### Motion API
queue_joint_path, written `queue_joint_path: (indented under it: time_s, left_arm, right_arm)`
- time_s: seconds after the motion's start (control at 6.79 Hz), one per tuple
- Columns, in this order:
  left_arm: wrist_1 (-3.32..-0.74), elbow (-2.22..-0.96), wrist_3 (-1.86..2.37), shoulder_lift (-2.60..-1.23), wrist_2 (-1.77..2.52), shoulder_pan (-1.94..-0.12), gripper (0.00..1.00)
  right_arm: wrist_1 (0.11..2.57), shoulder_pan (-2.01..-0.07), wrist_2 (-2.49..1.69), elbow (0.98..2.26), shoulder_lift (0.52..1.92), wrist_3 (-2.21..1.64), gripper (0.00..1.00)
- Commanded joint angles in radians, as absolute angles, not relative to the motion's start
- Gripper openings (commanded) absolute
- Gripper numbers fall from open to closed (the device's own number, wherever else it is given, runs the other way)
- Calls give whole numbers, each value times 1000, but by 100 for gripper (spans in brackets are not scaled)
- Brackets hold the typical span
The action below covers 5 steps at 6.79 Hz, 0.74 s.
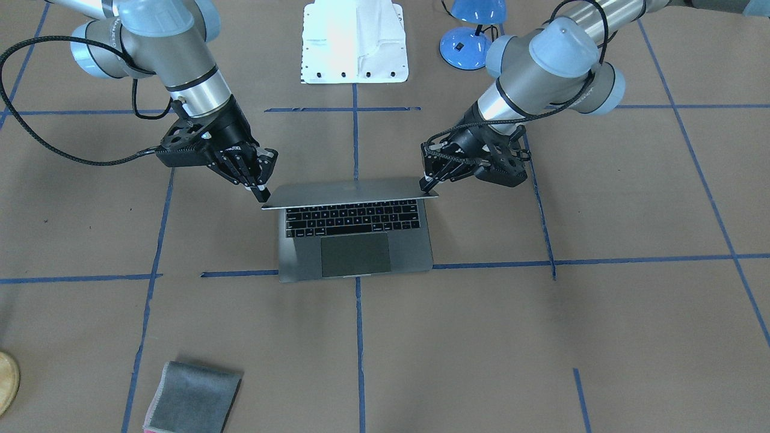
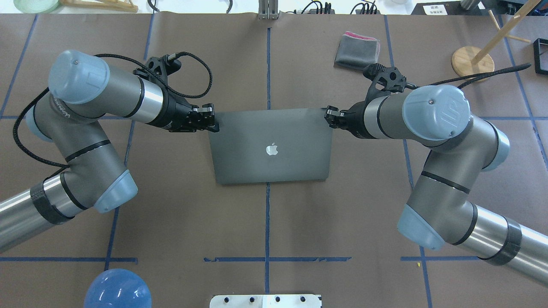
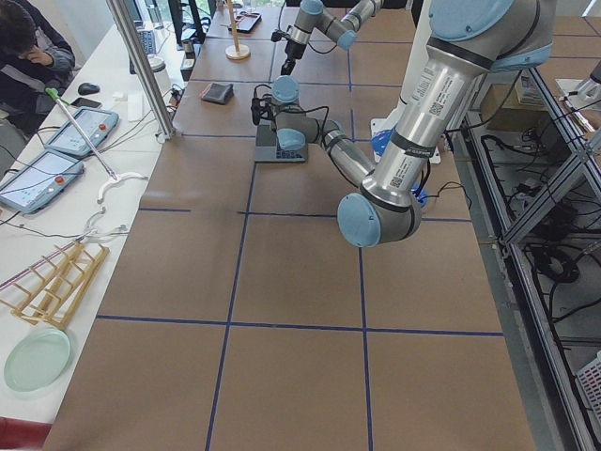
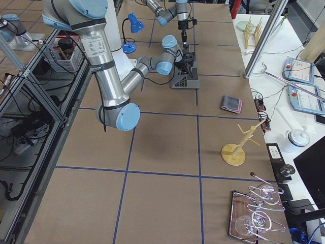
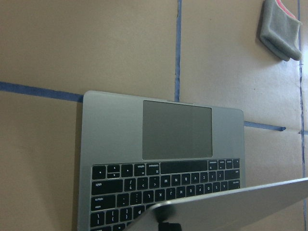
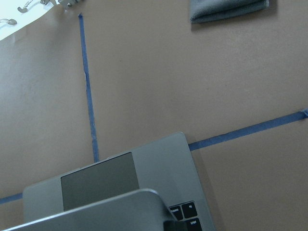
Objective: Close laptop
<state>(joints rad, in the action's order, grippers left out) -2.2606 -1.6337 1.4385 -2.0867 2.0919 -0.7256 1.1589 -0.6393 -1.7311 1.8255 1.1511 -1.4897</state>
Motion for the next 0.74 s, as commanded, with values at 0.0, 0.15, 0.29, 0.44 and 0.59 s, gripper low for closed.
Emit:
queue_joint_path:
  time_s: [0.0, 0.15, 0.29, 0.44, 0.59]
  left_arm:
    - [-2264, -1557, 1437, -2115, 2045, -733, 0]
    - [-2266, -1493, 1437, -2155, 2034, -733, 0]
    - [-2267, -1435, 1434, -2181, 2031, -732, 0]
    - [-2266, -1389, 1404, -2198, 2031, -730, 0]
    - [-2266, -1326, 1382, -2227, 2029, -726, 0]
  right_arm:
    - [1158, -658, -1735, 1716, 1085, -1465, 0]
    - [1157, -663, -1735, 1659, 1054, -1463, 0]
    - [1157, -663, -1735, 1626, 1045, -1462, 0]
    - [1157, -663, -1735, 1585, 1028, -1450, 0]
    - [1157, -663, -1735, 1521, 987, -1442, 0]
